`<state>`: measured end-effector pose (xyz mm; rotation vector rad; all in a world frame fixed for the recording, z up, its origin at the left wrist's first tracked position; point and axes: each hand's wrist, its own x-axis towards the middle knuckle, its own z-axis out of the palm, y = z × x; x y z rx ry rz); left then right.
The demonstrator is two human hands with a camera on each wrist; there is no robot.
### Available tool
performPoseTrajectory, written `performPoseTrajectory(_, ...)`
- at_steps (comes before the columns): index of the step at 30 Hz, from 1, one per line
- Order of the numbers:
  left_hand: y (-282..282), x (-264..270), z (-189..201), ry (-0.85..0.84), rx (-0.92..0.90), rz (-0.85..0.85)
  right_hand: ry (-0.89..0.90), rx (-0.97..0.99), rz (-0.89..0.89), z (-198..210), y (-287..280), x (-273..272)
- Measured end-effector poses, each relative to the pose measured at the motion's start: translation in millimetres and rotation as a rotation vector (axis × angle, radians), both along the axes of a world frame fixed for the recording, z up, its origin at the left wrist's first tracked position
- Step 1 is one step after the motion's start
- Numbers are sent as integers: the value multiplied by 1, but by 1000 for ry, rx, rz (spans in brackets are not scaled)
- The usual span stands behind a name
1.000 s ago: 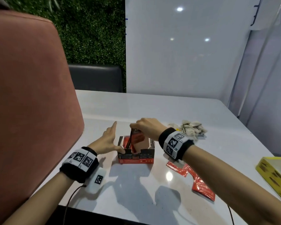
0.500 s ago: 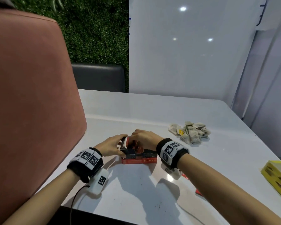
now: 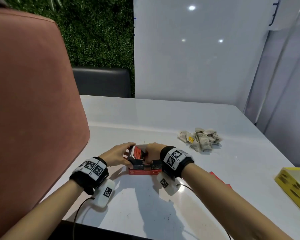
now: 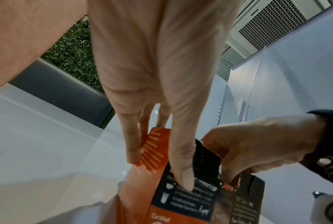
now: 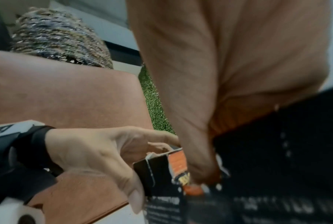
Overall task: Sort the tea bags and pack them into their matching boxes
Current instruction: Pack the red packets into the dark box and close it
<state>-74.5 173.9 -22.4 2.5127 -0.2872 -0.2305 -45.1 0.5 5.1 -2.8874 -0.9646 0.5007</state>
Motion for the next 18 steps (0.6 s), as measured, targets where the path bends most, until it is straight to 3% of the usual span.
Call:
performPoseTrajectory(6,-1,4,-1,-10,13,2,-13,18,-32,-1,4,-5)
performPoseTrajectory(9,-4,6,-1,-13,28,0,30,122,-51,-5,2,-7)
performPoseTrajectory(12,-6,6,0,-13,44,0,-60,141,-77,2,-2,-18)
performPoseTrajectory(18,-12,-1,3,70,105,23,-254,596,-296,20,-64,-33)
